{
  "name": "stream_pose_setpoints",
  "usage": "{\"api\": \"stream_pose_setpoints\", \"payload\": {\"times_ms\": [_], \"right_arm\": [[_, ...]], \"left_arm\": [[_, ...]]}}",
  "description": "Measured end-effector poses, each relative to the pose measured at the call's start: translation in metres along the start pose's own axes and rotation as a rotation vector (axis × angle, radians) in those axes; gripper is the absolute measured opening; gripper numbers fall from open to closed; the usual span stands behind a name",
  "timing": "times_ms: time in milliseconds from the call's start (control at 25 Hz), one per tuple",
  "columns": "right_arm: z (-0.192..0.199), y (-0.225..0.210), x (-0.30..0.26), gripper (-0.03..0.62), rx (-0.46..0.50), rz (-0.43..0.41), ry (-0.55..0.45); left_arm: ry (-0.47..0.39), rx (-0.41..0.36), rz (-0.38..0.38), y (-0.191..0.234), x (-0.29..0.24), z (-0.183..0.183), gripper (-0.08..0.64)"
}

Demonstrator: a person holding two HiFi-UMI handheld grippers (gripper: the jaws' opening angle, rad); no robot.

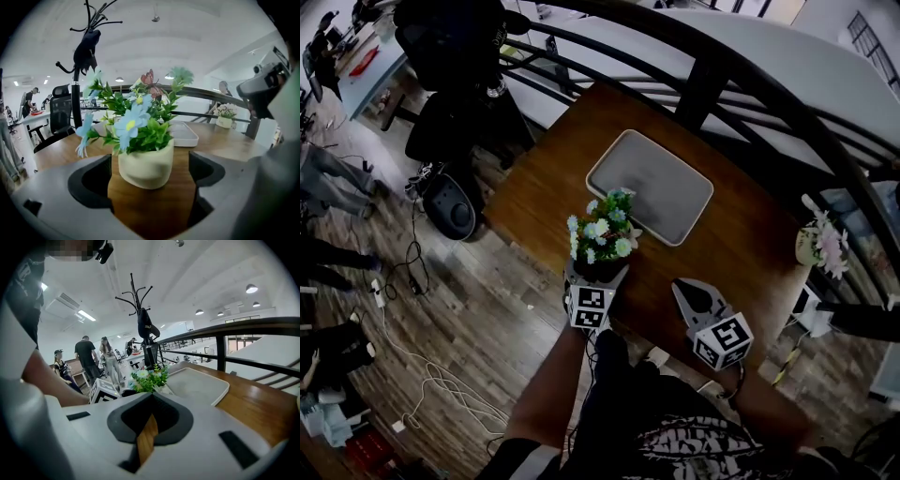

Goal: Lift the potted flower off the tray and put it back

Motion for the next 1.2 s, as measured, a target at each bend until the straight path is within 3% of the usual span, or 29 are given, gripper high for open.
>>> {"api": "stream_pose_setpoints", "payload": {"times_ms": [480,1200], "right_arm": [[0.004,0.001,-0.015,-0.009,-0.026,0.019,0.019],[0.0,-0.004,-0.012,-0.009,-0.046,0.041,0.018]], "left_arm": [[-0.031,-0.04,0.063,0.014,-0.043,0.003,0.509],[0.008,-0.062,0.05,0.011,-0.041,0.007,0.506]]}}
Point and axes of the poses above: the fingertips, and each gripper's own axes: x backward along the fingers, y to its left, z out of its underside, the point moved 9 cm from there along x, backward along the fingers, and after that the axes turned 15 degrees about -x, right-handed, at the moved point
